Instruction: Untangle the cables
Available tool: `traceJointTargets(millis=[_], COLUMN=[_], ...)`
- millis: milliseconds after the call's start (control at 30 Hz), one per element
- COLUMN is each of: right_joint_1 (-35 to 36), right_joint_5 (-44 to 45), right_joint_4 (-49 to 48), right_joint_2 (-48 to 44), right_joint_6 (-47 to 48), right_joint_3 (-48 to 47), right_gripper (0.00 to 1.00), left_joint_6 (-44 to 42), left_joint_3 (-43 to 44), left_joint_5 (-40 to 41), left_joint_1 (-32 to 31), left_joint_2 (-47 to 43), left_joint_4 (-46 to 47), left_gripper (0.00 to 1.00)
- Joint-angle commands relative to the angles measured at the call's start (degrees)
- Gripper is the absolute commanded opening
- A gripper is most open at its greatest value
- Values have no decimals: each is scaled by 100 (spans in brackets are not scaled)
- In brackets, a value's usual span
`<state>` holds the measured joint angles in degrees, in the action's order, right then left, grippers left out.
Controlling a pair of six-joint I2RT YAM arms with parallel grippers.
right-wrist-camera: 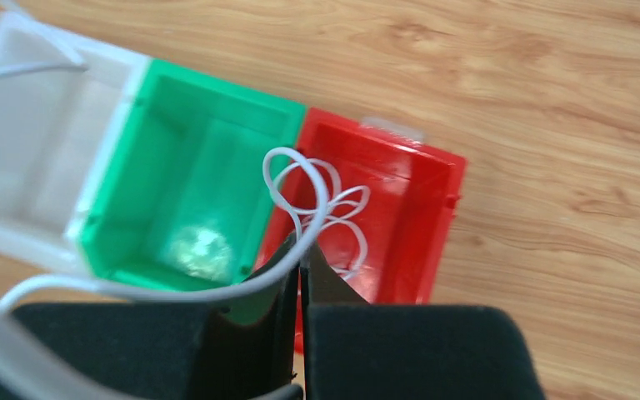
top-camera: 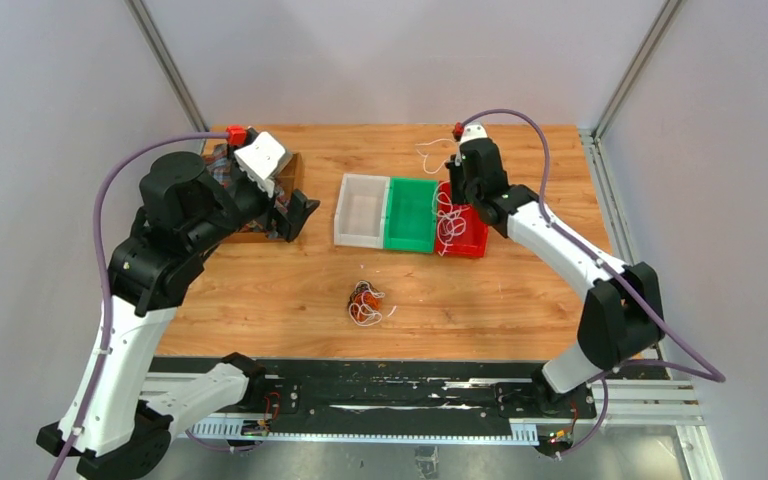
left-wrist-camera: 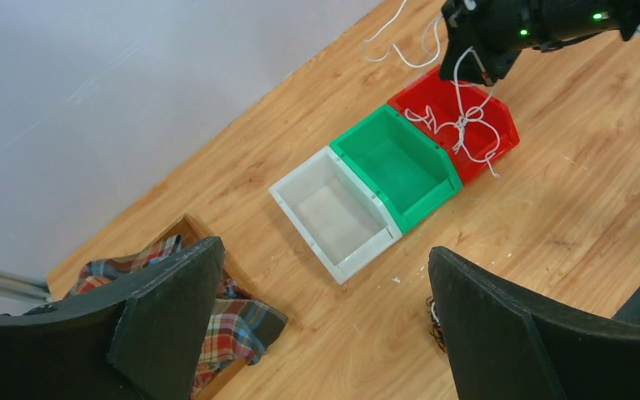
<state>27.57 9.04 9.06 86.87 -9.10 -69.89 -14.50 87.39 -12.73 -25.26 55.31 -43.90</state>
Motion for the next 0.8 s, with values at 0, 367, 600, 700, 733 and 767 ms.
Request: traceJointTargets(millis=[0,367,600,700,733,767], right_joint_1=[-192,-514,-725,-873,-913,-937], right_joint_5=[1077,361,-612,-688,-765,-789], right_joint_4=[664,1682,1350,1290,1276,1289], right_joint_2=[472,620,19,-243,-297,-306], right_joint_6=[411,181,-68,-309,-329,-321], right_joint_3=[-648,-1061,-519,-316,-261,-243], right_gripper=[1,47,46,45,46,52], left_joint_6=[-122,-163,-114,-107,-110,-114], left_joint_3=[-106,-97,-9,32,39,48], left_joint_5=[-125,-301,-401,-418,-427,-435], left_joint_1=[21,21,21,18,20,21], left_joint_2=[-137,-114,-82,-90,-90,-90], left_joint_4=[-30,-40,-44,-49,-49,-49], left_gripper=[98,99,97,97,97,96])
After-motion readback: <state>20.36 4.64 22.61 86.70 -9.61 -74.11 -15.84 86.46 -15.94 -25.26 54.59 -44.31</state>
